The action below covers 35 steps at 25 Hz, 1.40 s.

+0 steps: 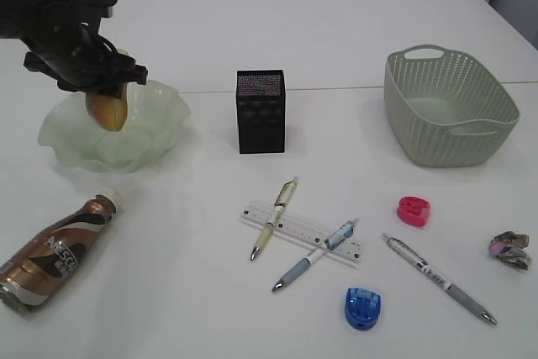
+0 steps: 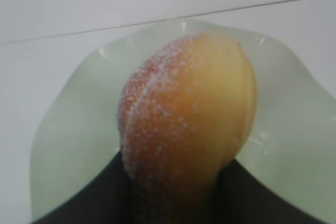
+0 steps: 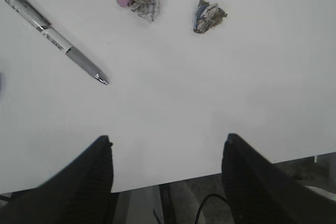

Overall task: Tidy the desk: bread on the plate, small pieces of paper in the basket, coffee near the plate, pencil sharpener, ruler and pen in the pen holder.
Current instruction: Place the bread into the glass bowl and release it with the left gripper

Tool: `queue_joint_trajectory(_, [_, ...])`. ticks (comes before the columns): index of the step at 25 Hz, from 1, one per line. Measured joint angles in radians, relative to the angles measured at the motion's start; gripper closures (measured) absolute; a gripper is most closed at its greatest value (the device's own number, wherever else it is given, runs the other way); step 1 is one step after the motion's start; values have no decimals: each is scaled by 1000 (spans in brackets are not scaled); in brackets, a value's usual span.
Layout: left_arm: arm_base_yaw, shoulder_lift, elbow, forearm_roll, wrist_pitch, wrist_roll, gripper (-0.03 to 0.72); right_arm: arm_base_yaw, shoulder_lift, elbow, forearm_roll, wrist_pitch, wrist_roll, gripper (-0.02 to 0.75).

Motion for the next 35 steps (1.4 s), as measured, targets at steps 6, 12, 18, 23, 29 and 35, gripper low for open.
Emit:
queue_joint_trajectory(6, [0,18,0,-6,4,0,433,0,0,0,0,0,0,230])
queue_joint_trajectory(12, [0,27,0,-7,18,0,421,0,4,0,0,0,0,230])
queue_joint_trajectory(18, [0,37,0,-10,25,0,417,0,13,0,0,0,0,230])
queue_joint_trajectory(23, [0,37,0,-10,25,0,410,0,13,0,0,0,0,230])
queue_joint_trajectory(29, [0,50,0,-10,25,0,286,0,13,0,0,0,0,230])
queue_joint_trajectory(35, [0,50,0,-10,17,0,193,0,13,0,0,0,0,230])
